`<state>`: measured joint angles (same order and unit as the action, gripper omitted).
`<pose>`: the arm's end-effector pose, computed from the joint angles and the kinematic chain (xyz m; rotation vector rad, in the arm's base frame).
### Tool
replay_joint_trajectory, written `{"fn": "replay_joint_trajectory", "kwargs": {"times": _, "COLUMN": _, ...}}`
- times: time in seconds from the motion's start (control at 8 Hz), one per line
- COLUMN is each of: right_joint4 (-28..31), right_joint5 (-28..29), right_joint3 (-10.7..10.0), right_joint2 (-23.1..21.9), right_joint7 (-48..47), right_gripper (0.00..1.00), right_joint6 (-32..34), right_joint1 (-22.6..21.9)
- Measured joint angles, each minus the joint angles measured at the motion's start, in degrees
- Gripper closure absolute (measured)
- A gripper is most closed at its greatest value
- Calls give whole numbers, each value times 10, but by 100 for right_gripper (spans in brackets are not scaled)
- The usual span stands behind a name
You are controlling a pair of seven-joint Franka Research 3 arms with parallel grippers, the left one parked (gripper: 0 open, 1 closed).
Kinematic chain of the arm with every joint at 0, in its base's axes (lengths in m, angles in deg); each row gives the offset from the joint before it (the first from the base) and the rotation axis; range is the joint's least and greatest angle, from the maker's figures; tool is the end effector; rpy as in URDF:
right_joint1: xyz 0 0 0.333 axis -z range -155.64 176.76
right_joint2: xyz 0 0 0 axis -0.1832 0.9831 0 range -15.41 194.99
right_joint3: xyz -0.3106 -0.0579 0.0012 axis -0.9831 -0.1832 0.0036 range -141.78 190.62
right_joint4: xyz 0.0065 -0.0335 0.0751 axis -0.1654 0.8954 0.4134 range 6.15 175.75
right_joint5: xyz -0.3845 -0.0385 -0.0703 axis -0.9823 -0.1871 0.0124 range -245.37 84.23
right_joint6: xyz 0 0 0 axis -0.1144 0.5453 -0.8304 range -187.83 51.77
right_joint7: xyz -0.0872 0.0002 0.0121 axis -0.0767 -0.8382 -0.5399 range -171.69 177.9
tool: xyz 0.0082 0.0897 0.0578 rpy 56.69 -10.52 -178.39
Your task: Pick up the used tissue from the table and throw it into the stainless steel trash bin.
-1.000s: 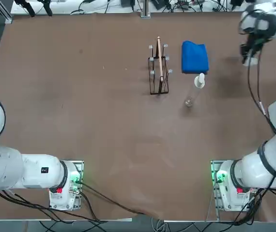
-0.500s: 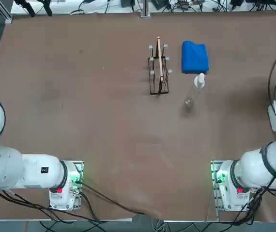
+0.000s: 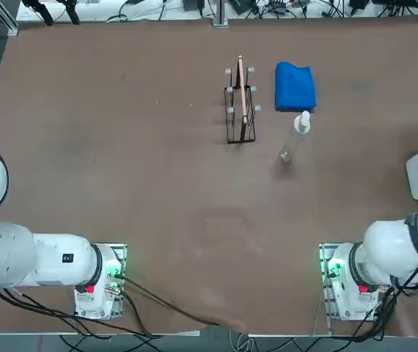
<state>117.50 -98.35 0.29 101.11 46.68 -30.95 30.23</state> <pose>0.3746 -0.3860 0.3286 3.0260 0.2112 -0.7833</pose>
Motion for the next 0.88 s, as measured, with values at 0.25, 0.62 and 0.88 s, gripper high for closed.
{"fn": "replay_joint_trajectory", "kwargs": {"times": 0.25, "right_joint4": 22, "right_joint5": -1, "right_joint3": 1, "right_joint2": 1, "right_joint7": 15, "right_gripper": 74, "right_joint6": -26, "right_joint1": 18}}
{"fn": "replay_joint_trajectory", "kwargs": {"times": 0.62, "right_joint4": 11, "right_joint5": -1, "right_joint3": 11, "right_joint2": -7, "right_joint7": 17, "right_gripper": 27, "right_joint6": -28, "right_joint1": 14}}
{"fn": "replay_joint_trajectory", "kwargs": {"times": 0.88, "right_joint4": -2, "right_joint5": -1, "right_joint3": 15, "right_joint2": -32, "right_joint7": 17, "right_gripper": 0, "right_joint6": -26, "right_joint1": 5}}
